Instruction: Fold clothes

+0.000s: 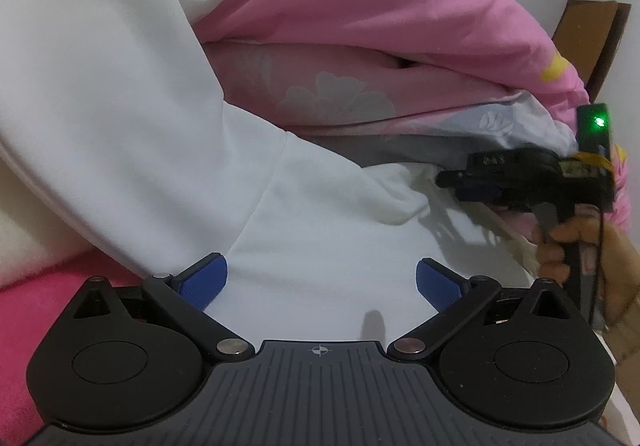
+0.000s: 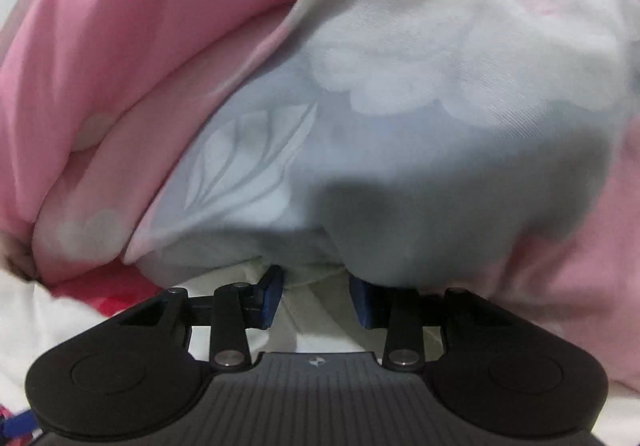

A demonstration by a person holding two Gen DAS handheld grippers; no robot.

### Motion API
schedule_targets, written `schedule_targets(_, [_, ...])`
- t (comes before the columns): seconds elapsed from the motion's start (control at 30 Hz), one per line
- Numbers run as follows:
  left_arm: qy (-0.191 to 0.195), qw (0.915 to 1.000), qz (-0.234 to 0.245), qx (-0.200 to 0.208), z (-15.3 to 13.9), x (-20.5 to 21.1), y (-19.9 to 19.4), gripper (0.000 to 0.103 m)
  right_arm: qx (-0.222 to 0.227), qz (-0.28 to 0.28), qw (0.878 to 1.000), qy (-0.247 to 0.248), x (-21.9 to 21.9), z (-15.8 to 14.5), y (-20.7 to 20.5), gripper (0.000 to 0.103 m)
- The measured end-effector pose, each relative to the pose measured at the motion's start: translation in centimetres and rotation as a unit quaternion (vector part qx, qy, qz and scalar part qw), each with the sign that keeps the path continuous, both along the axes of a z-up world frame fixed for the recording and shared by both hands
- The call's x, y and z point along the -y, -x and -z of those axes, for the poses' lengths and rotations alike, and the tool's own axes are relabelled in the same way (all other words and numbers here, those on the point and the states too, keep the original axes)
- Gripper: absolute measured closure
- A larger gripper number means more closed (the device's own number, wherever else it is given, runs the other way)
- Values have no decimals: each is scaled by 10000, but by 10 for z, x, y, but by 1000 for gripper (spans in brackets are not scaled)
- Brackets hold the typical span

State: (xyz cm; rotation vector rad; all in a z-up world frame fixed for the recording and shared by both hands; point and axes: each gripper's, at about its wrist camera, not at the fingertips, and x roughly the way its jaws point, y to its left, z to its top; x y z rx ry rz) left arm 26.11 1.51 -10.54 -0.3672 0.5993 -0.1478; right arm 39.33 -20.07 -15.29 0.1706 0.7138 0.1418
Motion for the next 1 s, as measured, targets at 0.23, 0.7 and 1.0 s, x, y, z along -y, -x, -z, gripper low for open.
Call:
schedule_targets(0.23, [-79, 9995, -293, -9, 0, -1, 1, 1, 257, -36, 9988, -405, 14, -20, 54, 60])
schedule_targets(0.7, [-129, 9989, -440, -26, 2, 2, 1, 1, -849, -280, 9960, -28, -60, 31, -44, 67])
schedule_targets(1.0, [-240, 9984, -518, -36, 2, 6, 2, 1, 450, -231, 9968, 612, -64, 40, 7, 75])
